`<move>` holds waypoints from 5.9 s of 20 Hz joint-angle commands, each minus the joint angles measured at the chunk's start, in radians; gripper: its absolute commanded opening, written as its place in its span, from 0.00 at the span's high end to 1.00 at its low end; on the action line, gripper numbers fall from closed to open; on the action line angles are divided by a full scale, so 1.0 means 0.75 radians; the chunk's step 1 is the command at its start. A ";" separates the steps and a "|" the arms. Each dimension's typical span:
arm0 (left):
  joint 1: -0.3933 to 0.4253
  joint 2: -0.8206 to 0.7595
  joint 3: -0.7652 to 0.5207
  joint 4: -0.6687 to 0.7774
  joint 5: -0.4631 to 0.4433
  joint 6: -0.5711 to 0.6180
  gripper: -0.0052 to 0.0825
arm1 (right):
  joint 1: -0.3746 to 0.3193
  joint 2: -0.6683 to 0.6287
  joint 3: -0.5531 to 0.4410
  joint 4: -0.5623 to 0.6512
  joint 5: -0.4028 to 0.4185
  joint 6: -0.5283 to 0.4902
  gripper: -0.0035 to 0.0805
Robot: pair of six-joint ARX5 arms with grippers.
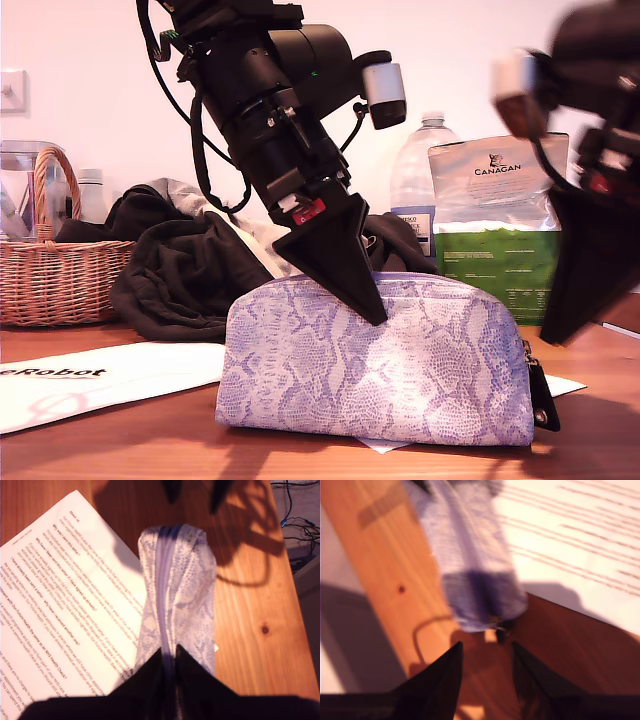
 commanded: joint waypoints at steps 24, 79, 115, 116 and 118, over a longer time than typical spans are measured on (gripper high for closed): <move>0.014 0.025 -0.004 -0.001 -0.005 0.007 0.96 | -0.019 0.156 -0.250 0.564 -0.080 0.040 0.67; -0.046 0.025 -0.004 0.000 -0.011 0.008 0.96 | 0.310 -0.389 -0.035 0.404 0.314 0.410 0.97; -0.068 0.025 -0.004 0.001 -0.011 -0.003 0.96 | 0.467 -0.220 -0.034 0.489 0.305 0.493 0.61; -0.068 0.025 -0.004 0.001 -0.011 -0.003 0.96 | 0.462 -0.234 -0.033 0.483 0.313 0.493 0.60; -0.068 0.025 -0.004 0.001 -0.011 -0.003 0.96 | 0.455 -0.283 -0.033 0.456 0.313 0.492 0.60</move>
